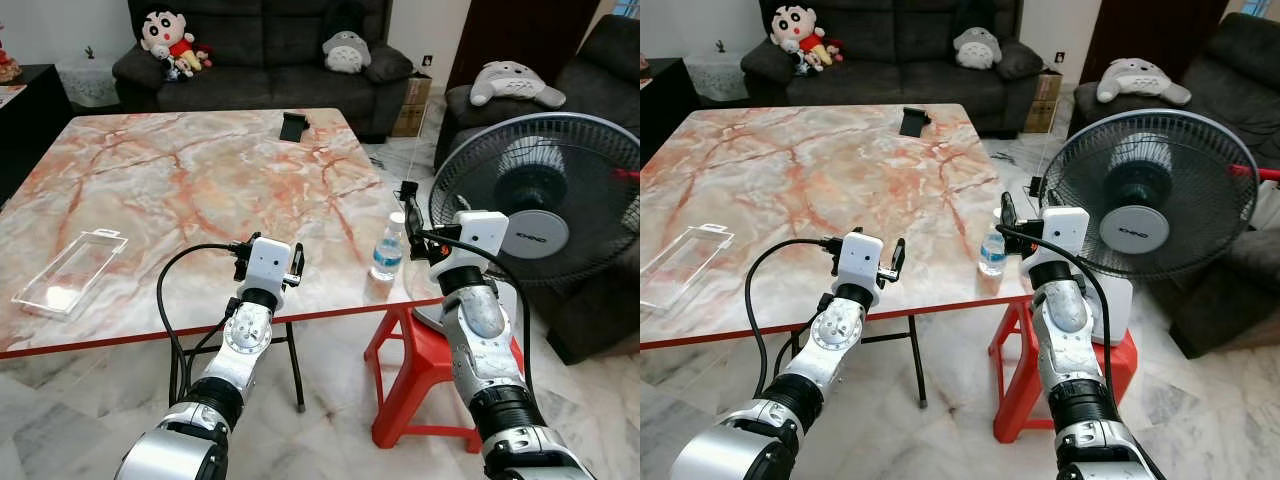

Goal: Picking trash to rubbish bin

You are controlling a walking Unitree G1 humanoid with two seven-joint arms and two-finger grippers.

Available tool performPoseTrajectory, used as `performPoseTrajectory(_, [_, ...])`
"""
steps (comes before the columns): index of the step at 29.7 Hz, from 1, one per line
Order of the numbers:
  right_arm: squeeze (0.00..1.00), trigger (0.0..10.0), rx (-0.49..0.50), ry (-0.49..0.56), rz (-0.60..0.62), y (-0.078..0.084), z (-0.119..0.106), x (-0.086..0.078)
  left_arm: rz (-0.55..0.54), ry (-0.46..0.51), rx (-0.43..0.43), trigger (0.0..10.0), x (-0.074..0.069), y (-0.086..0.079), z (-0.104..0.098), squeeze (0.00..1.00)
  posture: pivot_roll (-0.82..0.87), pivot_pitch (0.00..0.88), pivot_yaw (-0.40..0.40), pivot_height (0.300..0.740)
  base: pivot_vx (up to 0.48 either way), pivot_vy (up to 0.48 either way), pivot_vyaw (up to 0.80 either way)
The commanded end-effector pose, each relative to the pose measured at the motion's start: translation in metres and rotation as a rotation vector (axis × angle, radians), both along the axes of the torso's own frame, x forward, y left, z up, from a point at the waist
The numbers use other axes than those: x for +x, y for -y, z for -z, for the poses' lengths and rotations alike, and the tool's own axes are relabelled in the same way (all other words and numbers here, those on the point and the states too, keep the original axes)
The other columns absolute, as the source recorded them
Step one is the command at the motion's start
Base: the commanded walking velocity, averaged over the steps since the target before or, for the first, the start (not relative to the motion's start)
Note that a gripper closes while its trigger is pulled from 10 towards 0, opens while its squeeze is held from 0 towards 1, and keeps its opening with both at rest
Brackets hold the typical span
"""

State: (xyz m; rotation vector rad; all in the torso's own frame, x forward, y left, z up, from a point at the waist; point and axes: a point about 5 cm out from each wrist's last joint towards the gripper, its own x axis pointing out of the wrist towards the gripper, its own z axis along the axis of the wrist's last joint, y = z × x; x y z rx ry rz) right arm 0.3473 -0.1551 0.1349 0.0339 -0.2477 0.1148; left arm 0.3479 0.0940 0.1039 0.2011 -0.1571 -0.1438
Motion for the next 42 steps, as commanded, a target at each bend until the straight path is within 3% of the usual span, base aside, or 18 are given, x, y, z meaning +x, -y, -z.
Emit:
performPoseTrajectory(1, [0.00,10.0,0.001,0.003,-0.006,-0.003,-0.002,0.002,0.009,-0.012,0.007,10.0,-0.001,0.002,0.003,0.00,-0.14,0.000,-0.048,0.740,0.000,0.000,0.00])
performPoseTrajectory(10, [0.00,10.0,-0.022,-0.040,-0.032,-0.008,0.001,0.010,0.015,-0.018,0.002,10.0,-0.003,0.007,0.005,0.00,-0.13,0.000,-0.058,0.740,0.000,0.000,0.00])
performPoseTrajectory(24, [0.00,10.0,-0.006,-0.056,-0.017,-0.011,-0.019,0.032,-0.010,-0.009,-0.010,10.0,0.002,0.005,-0.001,0.00,-0.12,0.000,-0.078,0.740,0.000,0.000,0.00])
performPoseTrajectory(42, [0.00,10.0,-0.125,-0.116,-0.055,-0.023,-0.040,0.052,-0.029,0.030,-0.032,10.0,-0.007,0.003,-0.001,0.00,-0.06,0.074,-0.122,0.740,0.000,0.000,0.00])
